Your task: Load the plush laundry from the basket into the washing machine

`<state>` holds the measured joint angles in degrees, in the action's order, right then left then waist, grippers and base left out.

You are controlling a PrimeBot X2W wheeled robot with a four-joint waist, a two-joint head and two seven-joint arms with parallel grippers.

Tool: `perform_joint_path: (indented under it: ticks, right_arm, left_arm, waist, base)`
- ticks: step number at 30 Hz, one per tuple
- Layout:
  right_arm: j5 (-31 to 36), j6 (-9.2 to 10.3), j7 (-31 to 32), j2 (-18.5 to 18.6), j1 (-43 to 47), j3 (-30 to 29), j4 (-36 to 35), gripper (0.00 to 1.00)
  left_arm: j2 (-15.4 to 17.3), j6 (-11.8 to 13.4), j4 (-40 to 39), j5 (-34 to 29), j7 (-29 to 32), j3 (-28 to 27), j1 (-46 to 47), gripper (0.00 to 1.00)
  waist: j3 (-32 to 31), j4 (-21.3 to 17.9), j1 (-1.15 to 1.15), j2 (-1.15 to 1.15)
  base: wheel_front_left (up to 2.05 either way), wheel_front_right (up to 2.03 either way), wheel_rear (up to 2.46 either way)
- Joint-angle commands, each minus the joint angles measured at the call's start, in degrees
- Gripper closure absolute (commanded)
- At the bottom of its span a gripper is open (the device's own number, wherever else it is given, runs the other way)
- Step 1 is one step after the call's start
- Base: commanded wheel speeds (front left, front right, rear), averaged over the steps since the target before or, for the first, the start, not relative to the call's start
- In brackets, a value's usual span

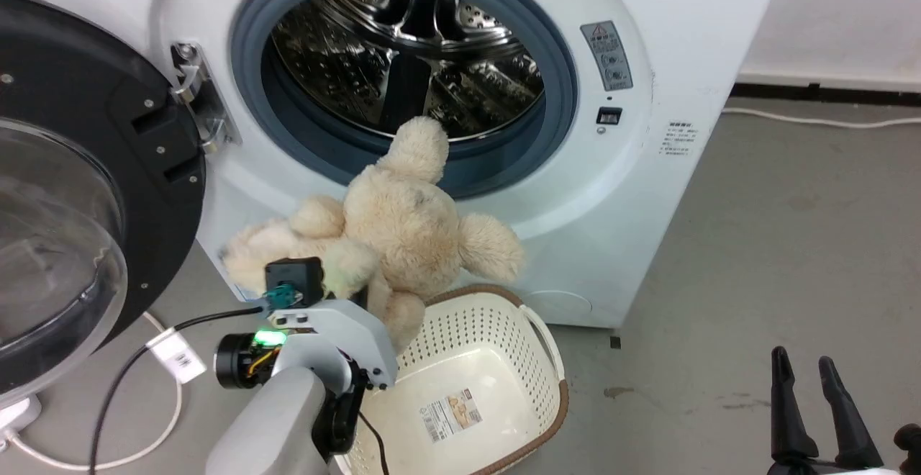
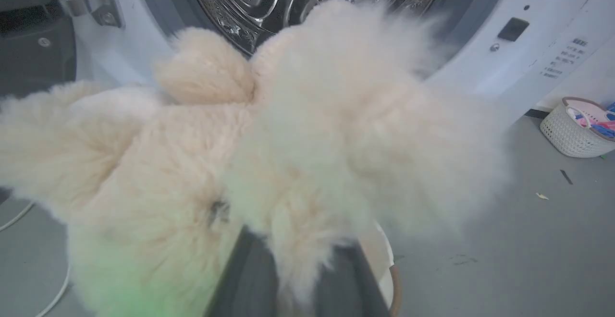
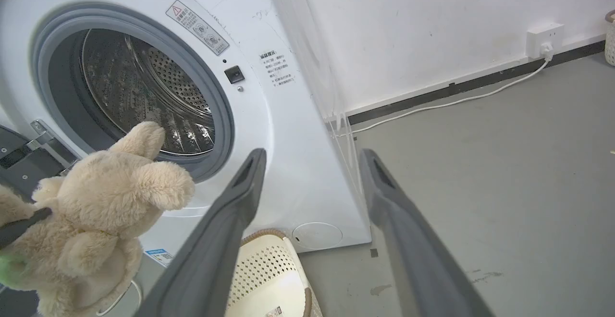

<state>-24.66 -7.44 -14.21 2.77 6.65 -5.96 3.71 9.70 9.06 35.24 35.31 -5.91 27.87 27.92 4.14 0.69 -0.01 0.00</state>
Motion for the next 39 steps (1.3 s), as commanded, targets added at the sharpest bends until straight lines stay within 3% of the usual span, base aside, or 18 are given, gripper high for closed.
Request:
perform_joint_path:
  ticks: [1,13,30,39]
  right_arm:
    - [-0.26,-0.05,0.07,0.1,0.64,0.03,0.1,0.0]
    - [-0.46,-0.05,0.26,0.1,0.69,-0.44,-0.97,0.0]
    - [0.34,-0.05,0.82,0.1,-2.81,-1.02,-3.14,0.0]
    - [1.16,-0.05,1.37,0.1,-5.81,-0.65,-4.89,0.0]
  left_arm:
    - [0.05,0.27,-0.73,-0.2,-0.87,-0.37,-0.48,1.0]
    - [-1.27,3.26,-4.25,-1.25,-7.32,-2.65,2.58,1.0]
    - [0.08,1.6,2.52,-1.24,-7.52,-5.0,18.52,1.0]
    - [-2.11,1.39,5.38,-0.48,-8.42,-6.9,27.64,1.0]
  waist:
    - [-0.35,0.05,0.01,0.0]
    - [0.81,-0.14,0.01,0.0]
    - [10.28,-2.14,0.01,0.0]
    - [16.85,-2.87,0.01,0.0]
  base:
    - [0.0,0.0,0.0]
    - [0.0,0.0,0.0]
    - [0.0,0.0,0.0]
    - [0.0,0.0,0.0]
